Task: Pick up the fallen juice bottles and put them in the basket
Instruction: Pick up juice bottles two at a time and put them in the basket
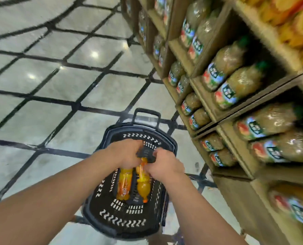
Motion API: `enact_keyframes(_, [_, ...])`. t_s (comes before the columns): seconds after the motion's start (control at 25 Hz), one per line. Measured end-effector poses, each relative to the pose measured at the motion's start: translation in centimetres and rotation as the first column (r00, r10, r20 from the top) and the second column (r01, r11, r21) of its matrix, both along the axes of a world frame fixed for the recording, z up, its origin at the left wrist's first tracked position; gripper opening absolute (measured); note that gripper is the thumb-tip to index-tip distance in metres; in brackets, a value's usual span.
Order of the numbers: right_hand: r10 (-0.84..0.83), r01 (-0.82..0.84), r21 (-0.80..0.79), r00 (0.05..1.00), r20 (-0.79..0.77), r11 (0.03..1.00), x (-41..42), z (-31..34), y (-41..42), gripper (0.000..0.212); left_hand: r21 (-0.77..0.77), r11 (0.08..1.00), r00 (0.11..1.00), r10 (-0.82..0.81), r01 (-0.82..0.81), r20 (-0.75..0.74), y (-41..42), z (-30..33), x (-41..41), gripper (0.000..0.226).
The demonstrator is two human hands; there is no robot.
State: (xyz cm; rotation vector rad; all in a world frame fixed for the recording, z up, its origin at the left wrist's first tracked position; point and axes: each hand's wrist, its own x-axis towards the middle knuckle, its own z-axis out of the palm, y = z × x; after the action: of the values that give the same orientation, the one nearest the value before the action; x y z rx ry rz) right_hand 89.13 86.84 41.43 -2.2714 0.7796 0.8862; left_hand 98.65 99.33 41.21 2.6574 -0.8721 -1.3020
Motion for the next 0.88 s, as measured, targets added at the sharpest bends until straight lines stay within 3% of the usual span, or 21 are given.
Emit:
enact_keyframes(0.16, [-0.152,0.159,-0.070,0.983,0.103,0.985,-5.0,14.6,-4.9,0.053,-0.063,0.974,0.973,-0.211,0.217,0.091,-5.6,13.9,-1.7,0.043])
enact_keyframes(0.28, [-0.262,0.291,-0.152,0.947,0.185,0.945,-10.9,24.6,-7.5,0.047,-0.098,0.924,0.917,-0.345,0.369,0.198,-8.9,22.9,-5.9,0.044])
enact_keyframes(0.48, [-0.488,0.569,-0.287,0.817,0.308,0.771,-24.9,38.9,-7.9,0.054,-0.218,0.784,0.807,-0.524,0.582,0.272,-14.1,35.7,-17.3,0.033])
enact_keyframes(0.68, [-0.672,0.745,-0.286,0.667,0.322,0.602,-38.2,46.0,-6.5,0.052,-0.273,0.575,0.636,-0.697,0.771,0.330,-18.3,43.7,-29.1,0.043])
enact_keyframes(0.88, [-0.807,0.889,-0.249,0.455,0.376,0.385,-53.1,49.6,-5.2,0.058,-0.279,0.433,0.512,-0.776,0.857,0.368,-21.7,47.7,-41.4,0.046])
